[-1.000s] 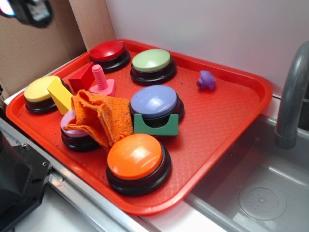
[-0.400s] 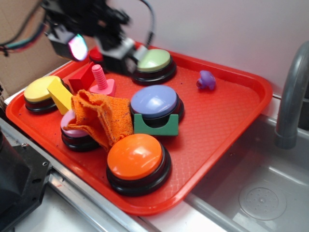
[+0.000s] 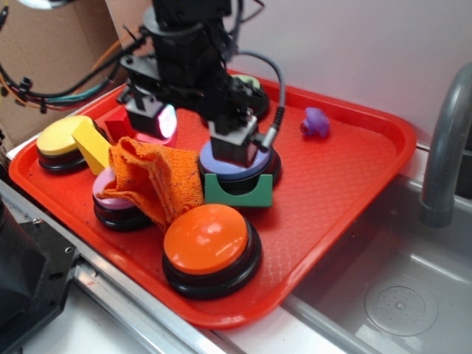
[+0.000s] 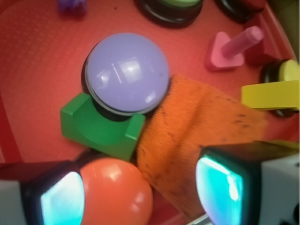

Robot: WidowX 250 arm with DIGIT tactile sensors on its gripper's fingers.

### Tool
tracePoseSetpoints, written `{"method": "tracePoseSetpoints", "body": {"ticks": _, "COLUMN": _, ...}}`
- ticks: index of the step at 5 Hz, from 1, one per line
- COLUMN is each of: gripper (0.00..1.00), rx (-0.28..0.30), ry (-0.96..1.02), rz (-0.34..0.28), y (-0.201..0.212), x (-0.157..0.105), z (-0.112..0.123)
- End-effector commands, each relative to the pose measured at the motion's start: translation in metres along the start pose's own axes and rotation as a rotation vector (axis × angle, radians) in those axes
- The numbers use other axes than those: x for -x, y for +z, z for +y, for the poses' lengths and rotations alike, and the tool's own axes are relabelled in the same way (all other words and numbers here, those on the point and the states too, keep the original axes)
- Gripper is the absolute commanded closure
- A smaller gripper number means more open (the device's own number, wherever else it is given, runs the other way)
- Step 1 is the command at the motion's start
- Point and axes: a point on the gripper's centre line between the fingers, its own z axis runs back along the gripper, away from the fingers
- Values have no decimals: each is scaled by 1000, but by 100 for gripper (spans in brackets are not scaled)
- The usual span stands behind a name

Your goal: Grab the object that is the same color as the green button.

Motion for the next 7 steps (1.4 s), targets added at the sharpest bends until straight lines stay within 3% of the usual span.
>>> {"method": "tracePoseSetpoints", "body": {"ticks": 1, "gripper": 0, "rx": 36, "ry": 81, "rz": 15, "y": -23, "x": -18, "z": 0}}
{"method": "tracePoseSetpoints", "body": {"ticks": 3, "gripper": 0, "rx": 44, "ry": 114, "rz": 37, "y": -47, "x": -23, "z": 1}}
{"method": "tracePoseSetpoints", "body": {"ticks": 4, "gripper": 0, "rx": 85, "ry": 114, "rz": 51, "y": -49, "x": -20, "z": 1}}
{"method": "tracePoseSetpoints", "body": {"ticks": 5, "gripper": 49, "rx": 104, "ry": 140, "rz": 71, "y": -53, "x": -21, "z": 3}}
{"method": "tracePoseSetpoints", "body": {"ticks": 6, "gripper": 90, "rx": 104, "ry": 144, "rz": 68, "y": -53, "x": -21, "z": 4}}
{"method": "tracePoseSetpoints", "body": {"ticks": 7, "gripper": 90, "rx": 104, "ry": 159, "rz": 62, "y": -53, "x": -21, "z": 5}}
